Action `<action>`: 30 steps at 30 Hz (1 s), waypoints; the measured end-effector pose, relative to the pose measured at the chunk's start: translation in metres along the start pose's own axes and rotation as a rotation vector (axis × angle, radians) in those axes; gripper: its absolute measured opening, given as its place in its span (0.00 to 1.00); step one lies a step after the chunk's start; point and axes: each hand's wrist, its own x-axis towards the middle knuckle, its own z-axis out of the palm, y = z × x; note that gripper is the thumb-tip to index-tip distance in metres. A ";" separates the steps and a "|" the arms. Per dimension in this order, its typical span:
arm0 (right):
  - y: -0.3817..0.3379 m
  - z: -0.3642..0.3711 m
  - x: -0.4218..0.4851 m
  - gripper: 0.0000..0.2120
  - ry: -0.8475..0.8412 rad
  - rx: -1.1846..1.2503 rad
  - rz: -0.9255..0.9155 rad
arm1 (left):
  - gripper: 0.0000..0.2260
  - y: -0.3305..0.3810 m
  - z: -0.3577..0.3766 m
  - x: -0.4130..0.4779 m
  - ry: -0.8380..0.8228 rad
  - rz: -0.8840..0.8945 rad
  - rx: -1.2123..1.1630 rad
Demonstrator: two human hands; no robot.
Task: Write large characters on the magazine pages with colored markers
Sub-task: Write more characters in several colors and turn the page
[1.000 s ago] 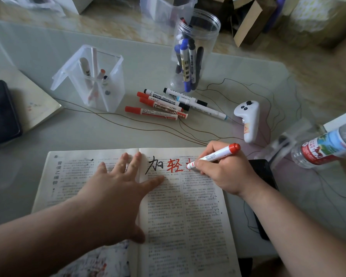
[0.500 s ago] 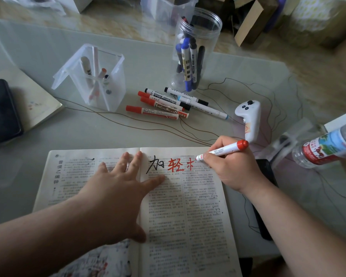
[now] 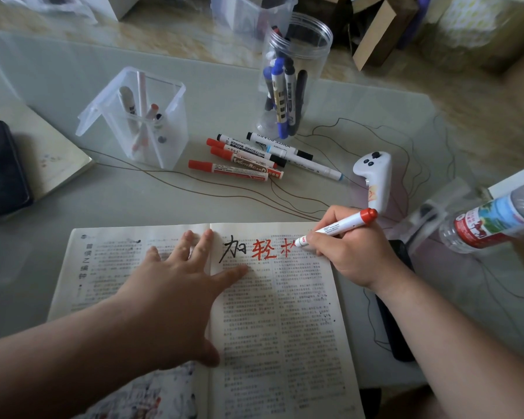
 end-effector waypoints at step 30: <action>0.004 -0.009 0.004 0.10 0.013 -0.009 0.039 | 0.55 -0.001 0.002 0.000 0.009 0.005 0.009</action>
